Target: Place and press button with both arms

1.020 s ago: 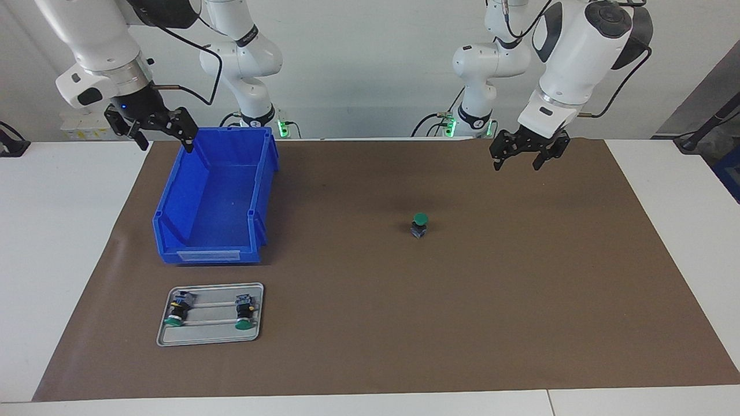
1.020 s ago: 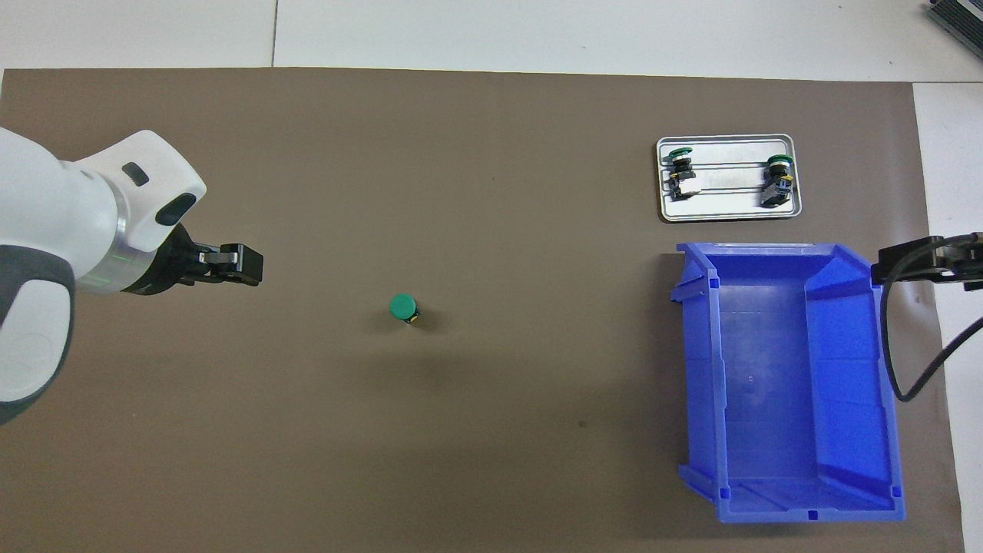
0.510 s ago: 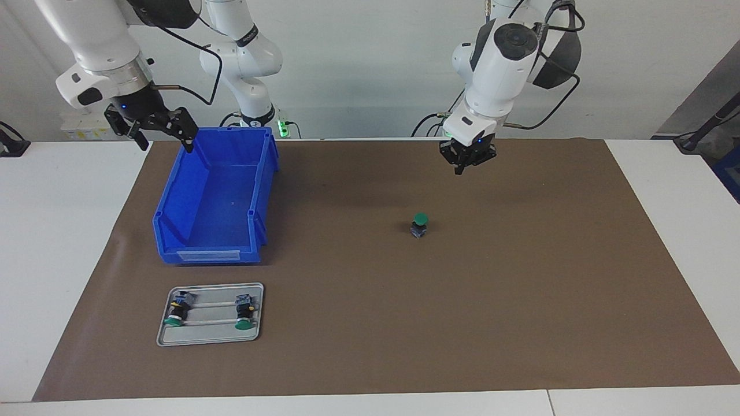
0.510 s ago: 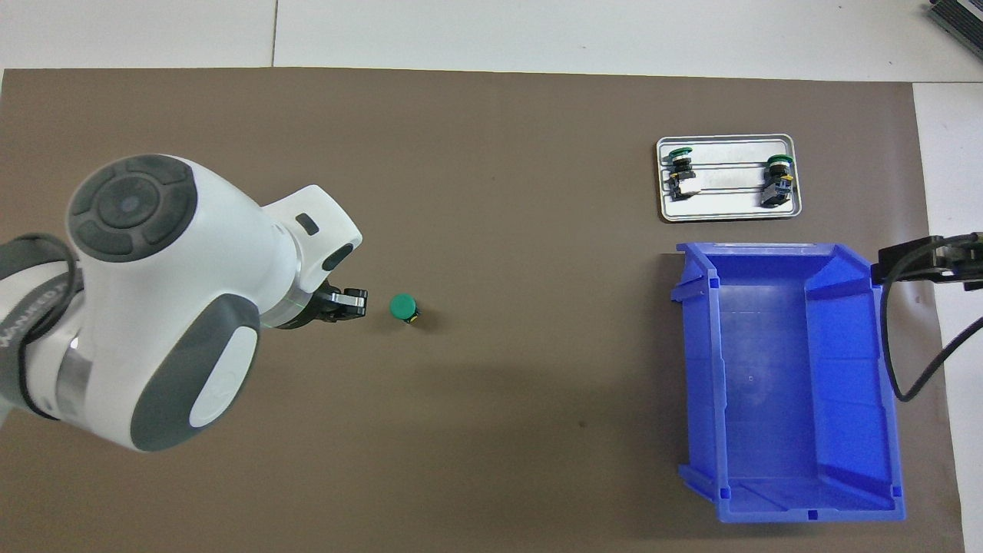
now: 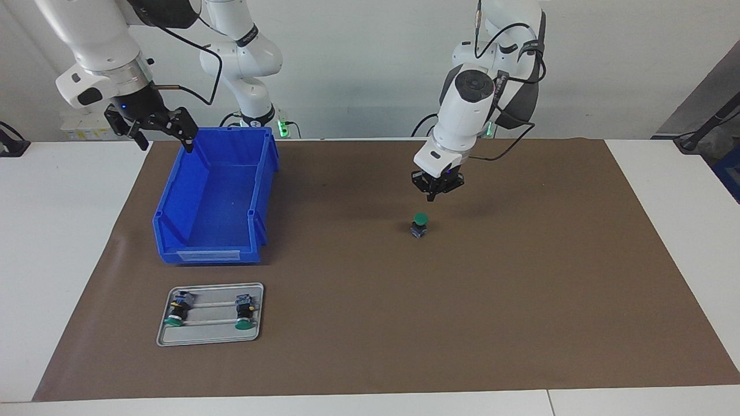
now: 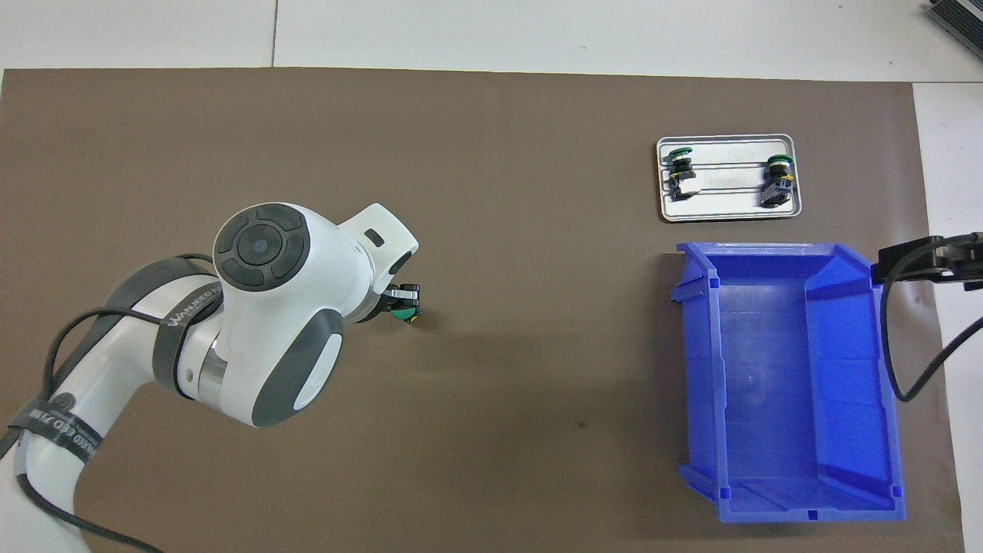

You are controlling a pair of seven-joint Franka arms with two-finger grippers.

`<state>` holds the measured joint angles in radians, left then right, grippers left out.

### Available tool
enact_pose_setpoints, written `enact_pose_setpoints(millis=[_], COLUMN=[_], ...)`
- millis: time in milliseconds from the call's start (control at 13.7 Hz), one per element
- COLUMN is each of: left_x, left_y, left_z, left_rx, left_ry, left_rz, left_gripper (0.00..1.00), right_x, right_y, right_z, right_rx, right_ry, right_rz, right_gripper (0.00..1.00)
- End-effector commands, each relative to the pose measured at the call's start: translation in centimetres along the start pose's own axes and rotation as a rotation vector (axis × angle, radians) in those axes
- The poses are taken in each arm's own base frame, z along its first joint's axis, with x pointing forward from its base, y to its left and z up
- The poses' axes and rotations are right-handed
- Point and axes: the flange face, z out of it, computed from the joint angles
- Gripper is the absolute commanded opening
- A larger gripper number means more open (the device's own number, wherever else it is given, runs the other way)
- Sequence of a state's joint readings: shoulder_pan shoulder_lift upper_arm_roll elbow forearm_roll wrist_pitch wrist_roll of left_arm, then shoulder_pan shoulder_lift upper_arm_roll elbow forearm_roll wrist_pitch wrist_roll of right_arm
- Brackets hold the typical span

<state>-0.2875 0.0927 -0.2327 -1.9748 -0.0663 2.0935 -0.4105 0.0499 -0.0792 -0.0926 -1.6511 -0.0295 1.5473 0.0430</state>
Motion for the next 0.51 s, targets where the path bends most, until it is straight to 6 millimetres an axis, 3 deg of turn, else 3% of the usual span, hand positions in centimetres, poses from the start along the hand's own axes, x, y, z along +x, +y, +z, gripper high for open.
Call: enact_pose_setpoints(millis=[0,219,437], left_x=[0.5,0.0,0.0], left_y=[0.0,0.5,0.4], left_z=[1.8,4.0,4.5], left_rx=[-0.007,-0.009,-0.012], left_ry=[0.008,0.006,0.01], left_rz=[-0.016,-0.012,-0.011], left_gripper=[0.0,0.0,0.0], right_x=[-0.2,-0.2,-0.2], right_y=[0.1,0.1,0.1], right_z=[-0.2,-0.2,-0.2], right_rx=[0.005,0.005,0.005], right_ry=[0.011,0.011,0.011], right_rz=[-0.015,-0.015,-0.015], right_gripper=[1.0,1.0,1.0])
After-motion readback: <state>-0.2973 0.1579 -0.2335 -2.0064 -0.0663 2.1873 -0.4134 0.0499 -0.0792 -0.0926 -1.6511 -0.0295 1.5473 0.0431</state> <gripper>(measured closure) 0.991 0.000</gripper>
